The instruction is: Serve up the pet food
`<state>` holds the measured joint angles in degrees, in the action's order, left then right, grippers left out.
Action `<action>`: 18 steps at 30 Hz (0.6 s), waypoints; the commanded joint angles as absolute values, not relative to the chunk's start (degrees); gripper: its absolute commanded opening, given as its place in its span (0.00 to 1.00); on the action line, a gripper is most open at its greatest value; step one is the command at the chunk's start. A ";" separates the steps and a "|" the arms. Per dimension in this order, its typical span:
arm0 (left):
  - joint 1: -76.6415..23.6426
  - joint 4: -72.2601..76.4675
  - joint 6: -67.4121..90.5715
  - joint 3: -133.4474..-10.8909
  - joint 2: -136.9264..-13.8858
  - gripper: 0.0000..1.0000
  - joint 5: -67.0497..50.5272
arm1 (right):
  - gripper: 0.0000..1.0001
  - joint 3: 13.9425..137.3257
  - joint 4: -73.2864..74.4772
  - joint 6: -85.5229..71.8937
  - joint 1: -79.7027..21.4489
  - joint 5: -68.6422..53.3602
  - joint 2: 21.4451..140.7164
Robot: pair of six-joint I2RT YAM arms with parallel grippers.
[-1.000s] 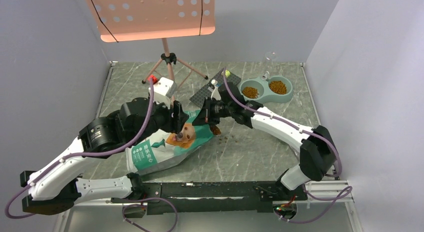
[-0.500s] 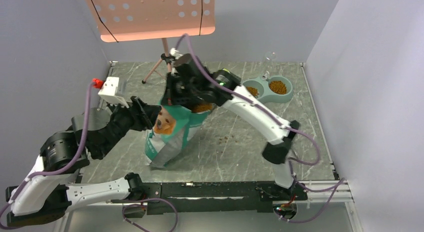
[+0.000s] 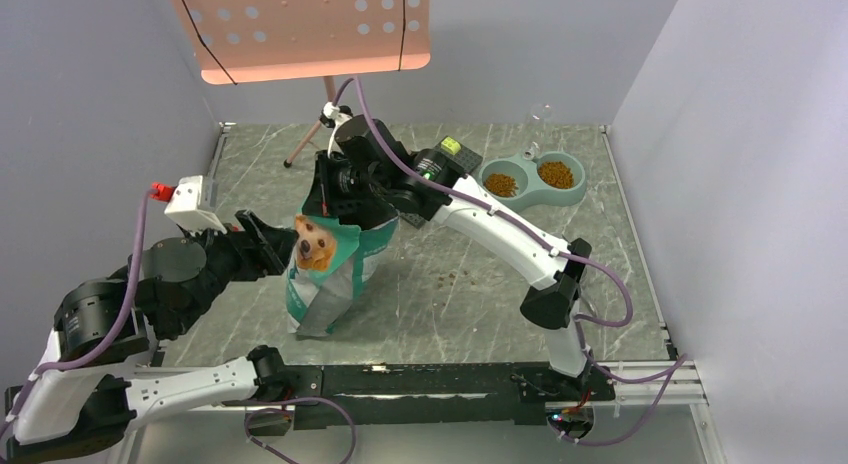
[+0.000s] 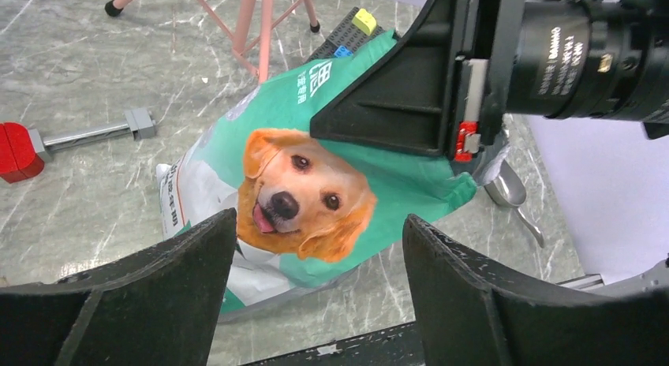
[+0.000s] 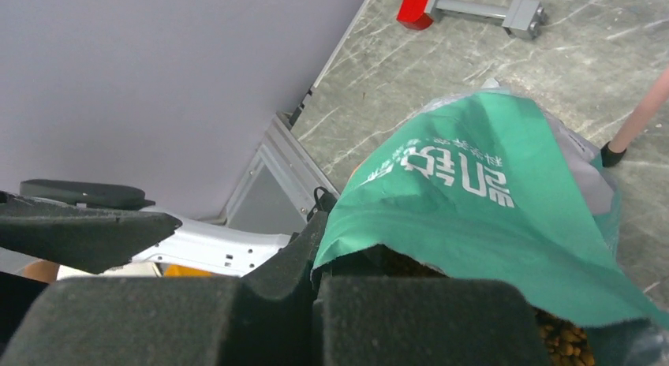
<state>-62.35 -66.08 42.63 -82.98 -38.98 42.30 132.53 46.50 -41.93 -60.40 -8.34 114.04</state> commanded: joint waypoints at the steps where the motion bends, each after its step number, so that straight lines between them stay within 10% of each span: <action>1: -62.49 -69.06 41.46 -90.47 -44.44 0.83 44.76 | 0.00 129.91 40.58 -38.94 -60.93 -15.44 111.77; 18: -62.49 -55.78 41.26 -81.57 -35.11 0.72 39.86 | 0.00 127.50 32.62 -43.98 -62.15 5.12 96.57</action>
<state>-62.35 -63.18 41.82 -81.43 -36.14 40.71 125.78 44.12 -43.07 -61.87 -0.23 108.18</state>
